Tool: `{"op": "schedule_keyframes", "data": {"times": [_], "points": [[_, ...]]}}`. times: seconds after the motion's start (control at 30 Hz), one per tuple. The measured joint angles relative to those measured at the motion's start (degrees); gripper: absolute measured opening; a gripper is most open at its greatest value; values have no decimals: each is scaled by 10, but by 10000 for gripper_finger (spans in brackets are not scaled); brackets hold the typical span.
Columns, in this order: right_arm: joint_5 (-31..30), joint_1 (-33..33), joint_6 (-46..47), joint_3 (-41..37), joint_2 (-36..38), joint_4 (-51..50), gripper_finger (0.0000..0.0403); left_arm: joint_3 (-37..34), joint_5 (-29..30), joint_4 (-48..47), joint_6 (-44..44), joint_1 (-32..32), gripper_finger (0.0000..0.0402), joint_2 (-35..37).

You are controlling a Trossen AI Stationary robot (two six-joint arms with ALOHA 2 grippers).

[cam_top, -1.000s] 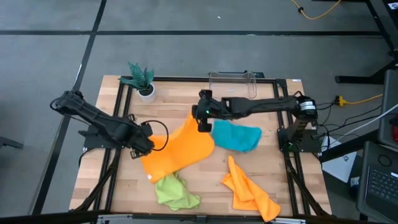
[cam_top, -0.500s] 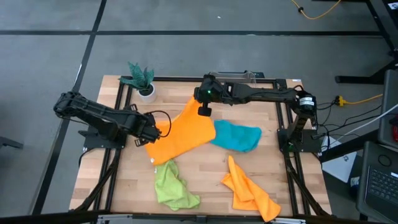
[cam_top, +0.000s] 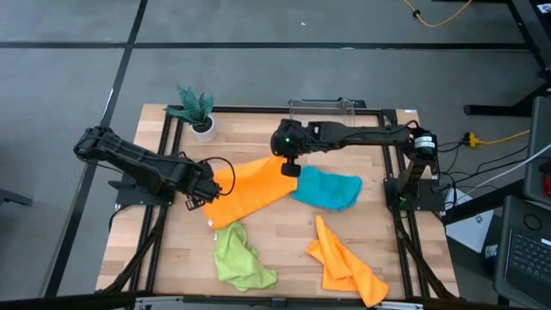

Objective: Fold microfiber towels
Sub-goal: Fold the top orange microfiber towel

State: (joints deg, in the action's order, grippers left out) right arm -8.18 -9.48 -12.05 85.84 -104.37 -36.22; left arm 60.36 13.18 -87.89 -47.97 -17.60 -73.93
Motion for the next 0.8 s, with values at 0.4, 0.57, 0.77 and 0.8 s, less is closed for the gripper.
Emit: {"op": "schedule_keyframes", "data": {"times": [0.4, 0.57, 0.77, 0.8], "points": [[-2, 52, 47, -60, -1, -19, 3, 0, -9, 128, -55, -80, 0, -29], [-3, 74, 74, -114, -2, 22, 3, 0, -38, 152, -60, -108, 0, -78], [-3, 95, 75, -146, -2, 52, 6, 0, -59, 207, -61, -128, 0, -139], [-2, 97, 75, -149, -2, 58, 9, 0, -63, 207, -68, -130, 0, -147]]}}
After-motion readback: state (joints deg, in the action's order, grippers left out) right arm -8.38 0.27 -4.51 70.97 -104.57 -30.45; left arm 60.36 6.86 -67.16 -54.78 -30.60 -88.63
